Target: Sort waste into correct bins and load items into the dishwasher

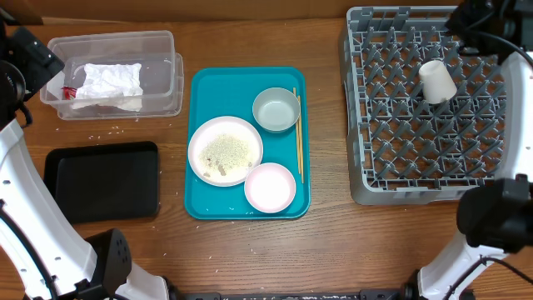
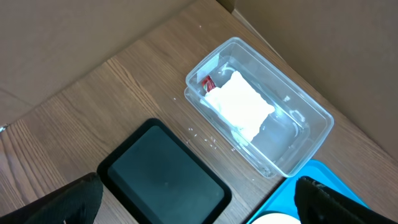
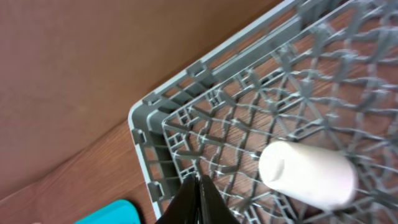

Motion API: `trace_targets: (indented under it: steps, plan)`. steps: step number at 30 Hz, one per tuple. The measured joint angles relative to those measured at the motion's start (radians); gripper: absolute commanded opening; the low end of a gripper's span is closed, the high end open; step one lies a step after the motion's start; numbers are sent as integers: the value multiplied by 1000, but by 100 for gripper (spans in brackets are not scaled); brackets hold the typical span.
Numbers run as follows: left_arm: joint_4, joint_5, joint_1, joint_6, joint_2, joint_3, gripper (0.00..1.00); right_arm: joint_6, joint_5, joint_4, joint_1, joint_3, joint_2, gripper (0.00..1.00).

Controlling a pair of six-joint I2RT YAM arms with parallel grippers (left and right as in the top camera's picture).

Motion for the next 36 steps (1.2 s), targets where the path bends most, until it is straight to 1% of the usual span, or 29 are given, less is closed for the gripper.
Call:
trace_targets:
  steps: [5, 10, 12, 15, 17, 19, 24, 27, 31, 36]
  plan:
    - [0, 0, 0, 0, 0, 0, 100, 0, -18, -5, 19, -1, 129, 5]
    - [0, 0, 0, 0, 0, 0, 100, 0, 34, -63, 16, -7, 223, 5]
    - [0, 0, 0, 0, 0, 0, 100, 0, 79, -97, 16, -10, 229, 8]
    - [0, 0, 0, 0, 0, 0, 100, 0, 142, -132, 14, -10, 229, 7]
    - [0, 0, 0, 0, 0, 0, 100, -1, 165, -152, 10, -10, 229, 5]
    - [0, 0, 0, 0, 0, 0, 100, -1, 182, -165, 3, -10, 229, 4]
    - [0, 0, 0, 0, 0, 0, 100, -1, 225, -213, -24, -10, 229, 4]
    - [0, 0, 0, 0, 0, 0, 100, -1, 210, -229, -40, -10, 229, 4]
    - [0, 0, 0, 0, 0, 0, 100, 0, 145, -182, -49, -10, 222, 4]
    - [0, 0, 0, 0, 0, 0, 100, -11, -6, -21, -47, -10, 176, 4]
